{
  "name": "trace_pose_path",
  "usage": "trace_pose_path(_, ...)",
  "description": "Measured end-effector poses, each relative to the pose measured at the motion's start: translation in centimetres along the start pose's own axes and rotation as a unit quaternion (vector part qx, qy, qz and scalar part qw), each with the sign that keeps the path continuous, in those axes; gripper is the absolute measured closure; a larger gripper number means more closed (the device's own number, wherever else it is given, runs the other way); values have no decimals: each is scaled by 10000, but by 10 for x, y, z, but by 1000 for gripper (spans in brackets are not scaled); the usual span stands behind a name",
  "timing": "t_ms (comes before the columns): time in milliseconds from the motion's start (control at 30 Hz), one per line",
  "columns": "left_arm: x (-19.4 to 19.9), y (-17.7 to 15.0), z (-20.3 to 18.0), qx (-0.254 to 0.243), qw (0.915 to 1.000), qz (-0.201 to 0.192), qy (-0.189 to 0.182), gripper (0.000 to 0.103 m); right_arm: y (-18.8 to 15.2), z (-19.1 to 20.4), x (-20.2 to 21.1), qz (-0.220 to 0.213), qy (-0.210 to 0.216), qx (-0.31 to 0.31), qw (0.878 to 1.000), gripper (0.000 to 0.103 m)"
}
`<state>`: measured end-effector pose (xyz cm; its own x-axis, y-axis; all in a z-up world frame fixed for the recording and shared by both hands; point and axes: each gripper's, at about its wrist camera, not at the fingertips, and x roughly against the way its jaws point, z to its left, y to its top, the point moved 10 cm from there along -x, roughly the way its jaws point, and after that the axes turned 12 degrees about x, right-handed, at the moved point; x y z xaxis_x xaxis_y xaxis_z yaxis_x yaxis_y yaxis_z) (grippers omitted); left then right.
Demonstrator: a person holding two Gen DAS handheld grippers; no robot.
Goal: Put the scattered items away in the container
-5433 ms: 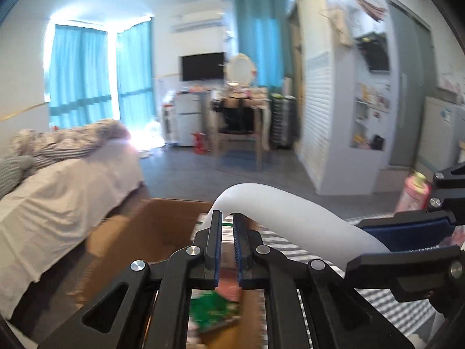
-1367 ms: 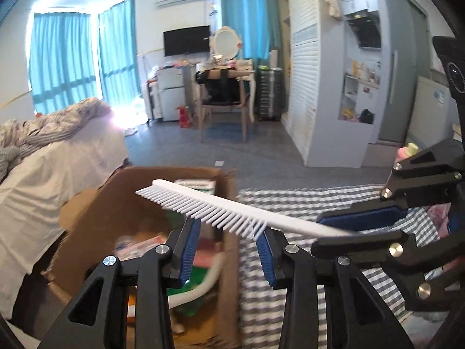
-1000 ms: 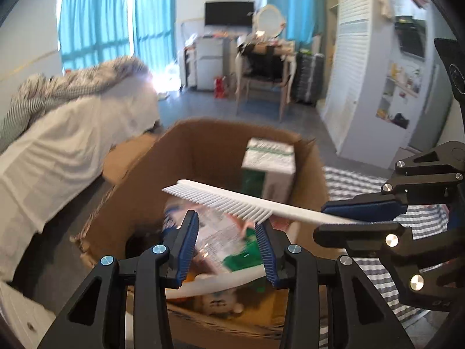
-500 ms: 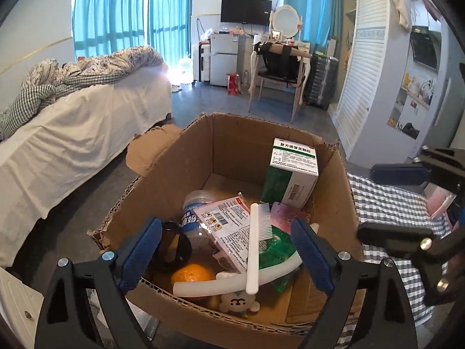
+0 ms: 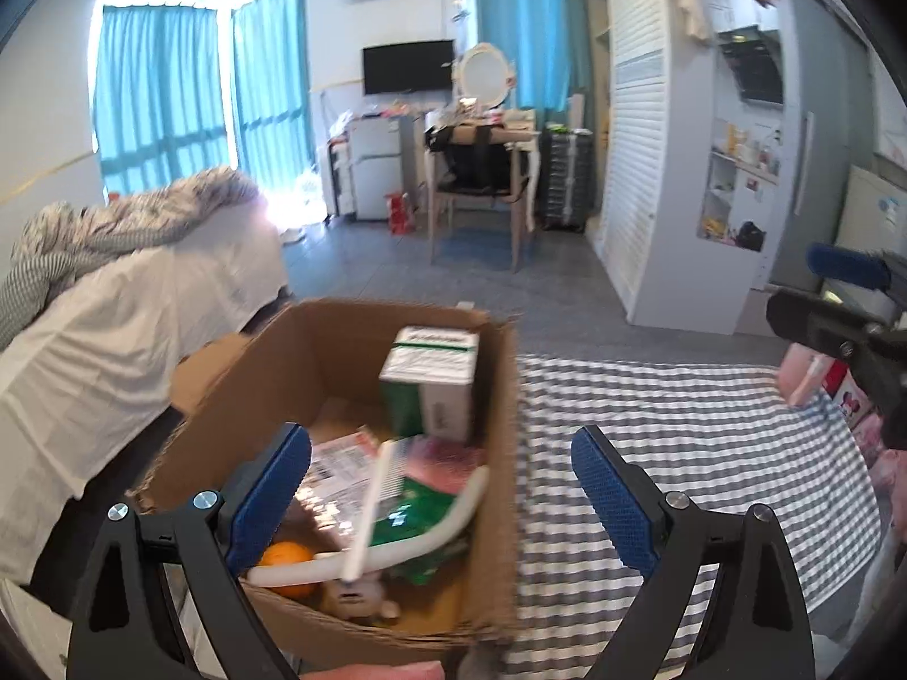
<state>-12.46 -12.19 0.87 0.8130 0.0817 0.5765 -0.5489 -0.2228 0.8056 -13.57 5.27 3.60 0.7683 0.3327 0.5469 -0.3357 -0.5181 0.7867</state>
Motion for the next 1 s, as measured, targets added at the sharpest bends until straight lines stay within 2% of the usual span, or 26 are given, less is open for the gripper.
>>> trace_pose_path(100,0,-9,-27,-47,9999,43,-112,7,-40,-19,4,437,15,-657,9969,7)
trace_pose_path(233,0,-25,-55,-174,9994,222,-215,7,-90,-38,9,886,-180,-1286,9876,7)
trace_pose_path(400,7,-38,-71,-269,9990,274,-232,7,-127,-48,25,1049,-488,-1654,9794,7)
trace_pose_path(633,17,-48,-68,-292,9987,333,-269,7,-146,-33,30,1160,-303,-1891,9746,7)
trace_pose_path(1000,22,-56,-57,-210,9988,389,-215,7,-143,-3,25,1265,-246,-1669,9775,7)
